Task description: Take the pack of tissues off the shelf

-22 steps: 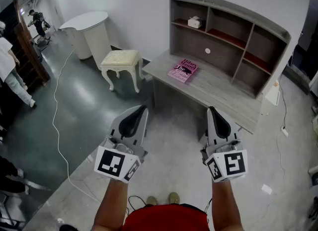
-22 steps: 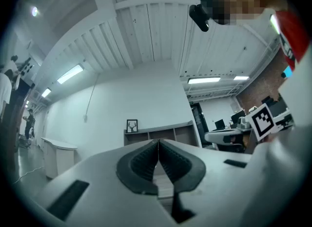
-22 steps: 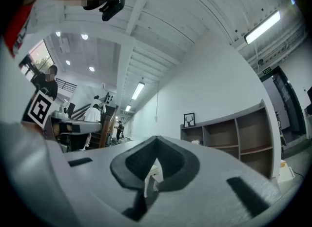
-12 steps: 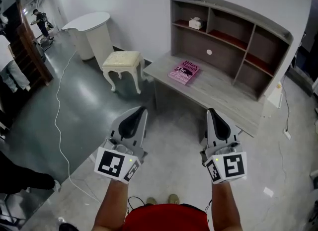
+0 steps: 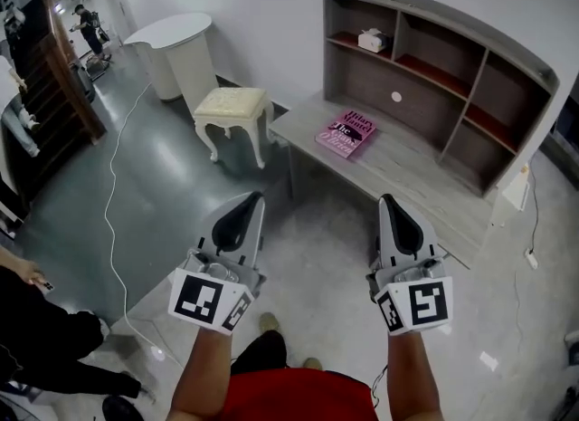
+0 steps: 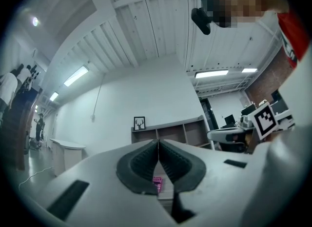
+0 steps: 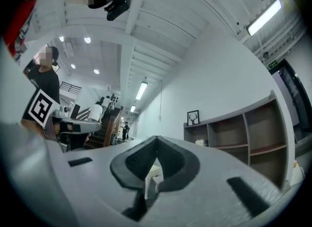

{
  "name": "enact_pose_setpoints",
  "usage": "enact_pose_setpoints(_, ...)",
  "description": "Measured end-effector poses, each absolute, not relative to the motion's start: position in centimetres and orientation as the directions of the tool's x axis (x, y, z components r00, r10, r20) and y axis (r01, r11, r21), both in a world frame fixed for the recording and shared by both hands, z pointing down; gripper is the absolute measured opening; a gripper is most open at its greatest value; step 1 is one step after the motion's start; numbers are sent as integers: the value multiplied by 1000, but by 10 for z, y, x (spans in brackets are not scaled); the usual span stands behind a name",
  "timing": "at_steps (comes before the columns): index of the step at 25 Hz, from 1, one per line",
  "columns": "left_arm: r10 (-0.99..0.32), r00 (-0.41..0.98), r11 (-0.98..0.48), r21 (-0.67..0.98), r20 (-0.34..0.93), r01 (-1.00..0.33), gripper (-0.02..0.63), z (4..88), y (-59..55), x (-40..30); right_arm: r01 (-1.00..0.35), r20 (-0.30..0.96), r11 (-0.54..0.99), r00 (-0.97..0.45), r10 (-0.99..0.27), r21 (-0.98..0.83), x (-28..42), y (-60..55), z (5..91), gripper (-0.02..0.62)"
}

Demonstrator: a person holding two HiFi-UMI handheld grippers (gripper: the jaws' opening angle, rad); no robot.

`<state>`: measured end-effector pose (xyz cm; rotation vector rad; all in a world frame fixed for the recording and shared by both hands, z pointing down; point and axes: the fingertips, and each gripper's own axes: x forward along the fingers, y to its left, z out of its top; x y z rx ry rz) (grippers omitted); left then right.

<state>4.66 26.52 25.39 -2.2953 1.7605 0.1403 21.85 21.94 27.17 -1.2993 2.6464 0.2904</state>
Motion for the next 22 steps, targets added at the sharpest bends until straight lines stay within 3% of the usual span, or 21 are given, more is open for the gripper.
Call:
enact_pose_setpoints(11, -919, 296, -267, -141, -262, -953, 9, 262, 137, -51, -830, -221, 538, -557, -800, 146, 128, 97, 277, 6)
enact_pose_setpoints(22, -856, 438, -425, -109, -275, -899, 9, 255, -13, -144, -920, -198, 347, -380, -904, 181, 46, -48, 264, 6)
